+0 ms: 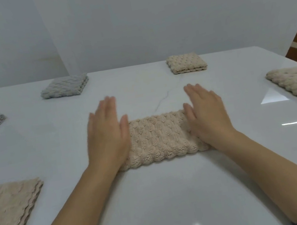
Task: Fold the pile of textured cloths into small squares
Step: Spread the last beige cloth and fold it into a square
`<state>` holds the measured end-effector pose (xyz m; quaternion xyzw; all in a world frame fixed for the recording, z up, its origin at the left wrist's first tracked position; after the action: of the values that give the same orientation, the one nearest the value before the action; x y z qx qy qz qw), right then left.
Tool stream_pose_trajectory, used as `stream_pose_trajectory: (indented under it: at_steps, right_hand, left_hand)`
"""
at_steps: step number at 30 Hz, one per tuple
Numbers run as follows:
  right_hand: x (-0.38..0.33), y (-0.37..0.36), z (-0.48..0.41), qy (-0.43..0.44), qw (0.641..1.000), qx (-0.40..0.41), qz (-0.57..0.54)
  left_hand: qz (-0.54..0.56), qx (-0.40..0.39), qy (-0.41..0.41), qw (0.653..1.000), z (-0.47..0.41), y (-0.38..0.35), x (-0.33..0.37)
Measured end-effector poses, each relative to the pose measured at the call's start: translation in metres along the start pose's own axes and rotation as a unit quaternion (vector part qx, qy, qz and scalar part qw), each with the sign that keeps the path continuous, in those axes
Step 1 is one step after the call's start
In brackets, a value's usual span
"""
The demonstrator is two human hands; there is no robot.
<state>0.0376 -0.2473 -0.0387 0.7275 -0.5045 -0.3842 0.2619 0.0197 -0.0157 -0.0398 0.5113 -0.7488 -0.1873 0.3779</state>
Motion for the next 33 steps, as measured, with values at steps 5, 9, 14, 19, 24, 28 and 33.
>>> stream_pose_trajectory:
  at_steps: [5,9,14,19,24,28,33]
  right_hand:
    - [-0.030,-0.022,0.028,0.077,0.966,-0.247,0.020]
    - [-0.026,-0.028,0.029,0.076,0.957,-0.276,0.051]
    - [-0.031,-0.027,0.031,0.081,0.958,-0.269,0.051]
    - [-0.024,-0.022,0.030,0.050,0.960,-0.271,0.041]
    - [-0.019,-0.026,0.029,0.040,0.962,-0.266,0.053]
    - [-0.020,-0.028,0.030,0.046,0.964,-0.257,0.059]
    - [-0.019,-0.030,0.030,0.049,0.964,-0.253,0.063]
  left_hand:
    - [-0.071,-0.218,-0.082,0.970,0.025,-0.029,0.022]
    - [-0.107,-0.270,-0.061,0.955,0.027,-0.037,0.013]
    - [-0.112,-0.268,-0.060,0.955,0.028,-0.038,0.014]
    - [-0.107,-0.272,-0.058,0.955,0.027,-0.037,0.013]
    - [-0.094,-0.281,-0.074,0.952,0.019,-0.038,0.007]
    - [-0.103,-0.304,-0.067,0.945,0.017,-0.033,0.011]
    - [-0.088,-0.264,-0.079,0.957,0.012,-0.039,0.042]
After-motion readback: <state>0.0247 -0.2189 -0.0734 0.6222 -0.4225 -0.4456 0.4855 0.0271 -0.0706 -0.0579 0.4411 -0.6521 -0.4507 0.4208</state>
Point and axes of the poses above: each hand's wrist, its own z-axis away from the middle knuckle, its own y-axis out of the back of the hand, x = y × z, the point moved 2 cm from there along -z, towards the middle knuckle, and after that the axes turned 11 degrees about x, right-handed, at the moved point
